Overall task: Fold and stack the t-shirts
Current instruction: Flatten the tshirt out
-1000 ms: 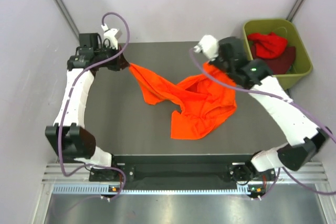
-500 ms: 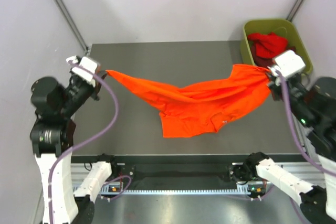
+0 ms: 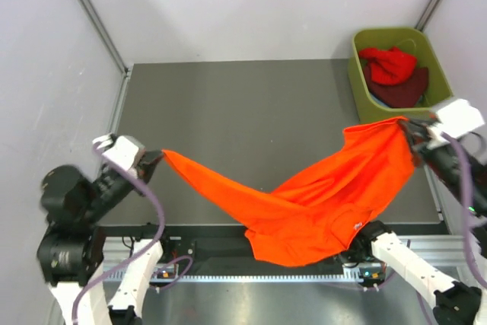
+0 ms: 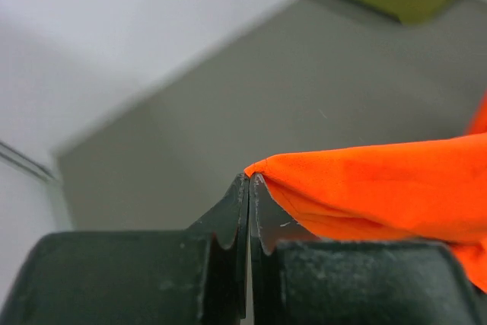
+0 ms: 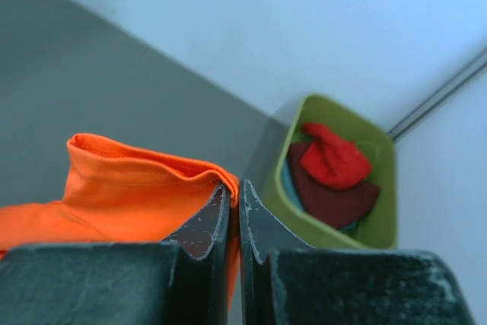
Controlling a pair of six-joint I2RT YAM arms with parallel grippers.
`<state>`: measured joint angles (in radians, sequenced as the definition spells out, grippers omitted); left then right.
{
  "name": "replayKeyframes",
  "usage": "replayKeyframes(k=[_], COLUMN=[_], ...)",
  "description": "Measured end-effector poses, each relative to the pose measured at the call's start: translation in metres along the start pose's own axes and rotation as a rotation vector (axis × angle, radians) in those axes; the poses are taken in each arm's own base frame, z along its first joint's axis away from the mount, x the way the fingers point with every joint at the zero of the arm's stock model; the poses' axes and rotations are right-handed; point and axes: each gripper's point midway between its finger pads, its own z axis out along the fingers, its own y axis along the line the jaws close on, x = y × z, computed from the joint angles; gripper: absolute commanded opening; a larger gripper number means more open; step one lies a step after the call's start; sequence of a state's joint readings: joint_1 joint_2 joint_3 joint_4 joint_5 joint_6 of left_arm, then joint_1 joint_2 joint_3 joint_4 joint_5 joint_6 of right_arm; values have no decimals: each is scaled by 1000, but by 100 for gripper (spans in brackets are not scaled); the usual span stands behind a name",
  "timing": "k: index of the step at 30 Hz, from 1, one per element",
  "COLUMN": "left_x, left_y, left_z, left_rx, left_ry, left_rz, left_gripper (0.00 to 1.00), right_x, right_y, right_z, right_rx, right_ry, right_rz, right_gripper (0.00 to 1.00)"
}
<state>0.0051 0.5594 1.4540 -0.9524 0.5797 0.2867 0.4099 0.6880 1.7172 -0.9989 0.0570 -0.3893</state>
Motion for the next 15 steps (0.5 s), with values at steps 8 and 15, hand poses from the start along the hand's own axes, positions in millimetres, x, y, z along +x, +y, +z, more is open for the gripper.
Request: replayKeyframes(k=[8, 15], left_x=[127, 140], left_y=[-3, 50], left_z=[54, 119], left_rx=[91, 14], left_ry=[404, 391], left_rz=[-353, -334], left_gripper=[0, 0], right_x=[88, 112], right_y=[55, 72], right_z=[95, 197], right_rx=[-181, -218], right_ry=[291, 378], right_rz=[26, 18], right_gripper=[0, 0])
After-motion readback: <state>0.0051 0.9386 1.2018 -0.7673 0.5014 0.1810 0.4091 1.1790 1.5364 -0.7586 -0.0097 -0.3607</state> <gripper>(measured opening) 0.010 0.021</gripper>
